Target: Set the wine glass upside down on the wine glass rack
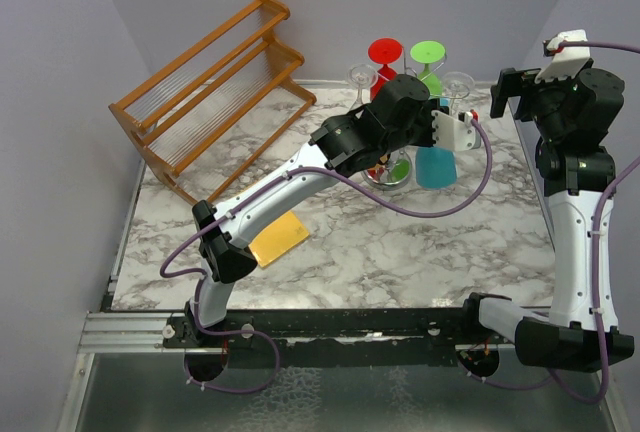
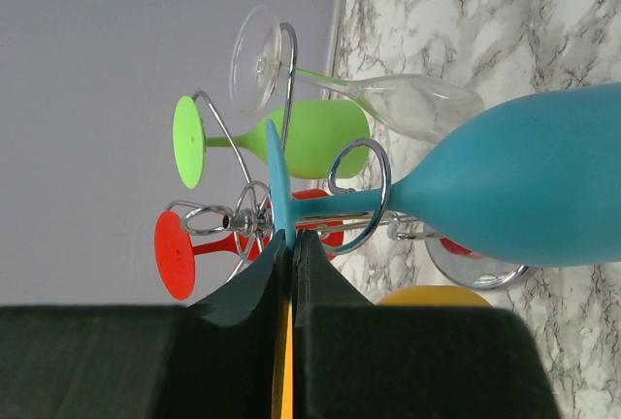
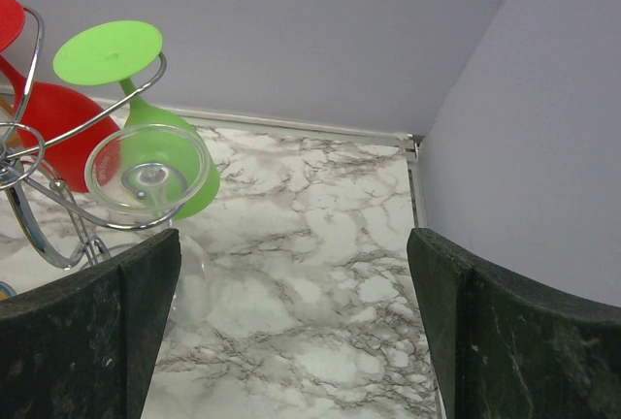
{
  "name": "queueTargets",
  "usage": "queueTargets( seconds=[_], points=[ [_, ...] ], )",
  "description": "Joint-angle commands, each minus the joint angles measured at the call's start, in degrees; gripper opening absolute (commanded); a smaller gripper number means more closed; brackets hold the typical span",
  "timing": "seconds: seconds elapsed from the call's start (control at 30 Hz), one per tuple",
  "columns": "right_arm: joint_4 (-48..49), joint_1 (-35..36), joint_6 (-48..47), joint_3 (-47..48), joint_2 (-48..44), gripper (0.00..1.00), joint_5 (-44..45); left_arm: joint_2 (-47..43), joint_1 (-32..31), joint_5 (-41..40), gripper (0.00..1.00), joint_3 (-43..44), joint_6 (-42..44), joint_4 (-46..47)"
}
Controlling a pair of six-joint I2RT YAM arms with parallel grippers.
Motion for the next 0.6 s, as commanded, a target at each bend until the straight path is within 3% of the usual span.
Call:
queueTargets(
  seconds=[0.0,0.57],
  points=[
    [1.84,-0.53,-0.62,-0.43,-1.05,1.0,-1.26,-1.22,-0.54,1.27,0.03,0.91,-0.57,2.85],
    [1.93,-0.62,-0.65,-0.62,-1.23,1.0,-1.09,0.6,-0.89,1.88,0.12,-0.34,-1.65,5.48]
  ],
)
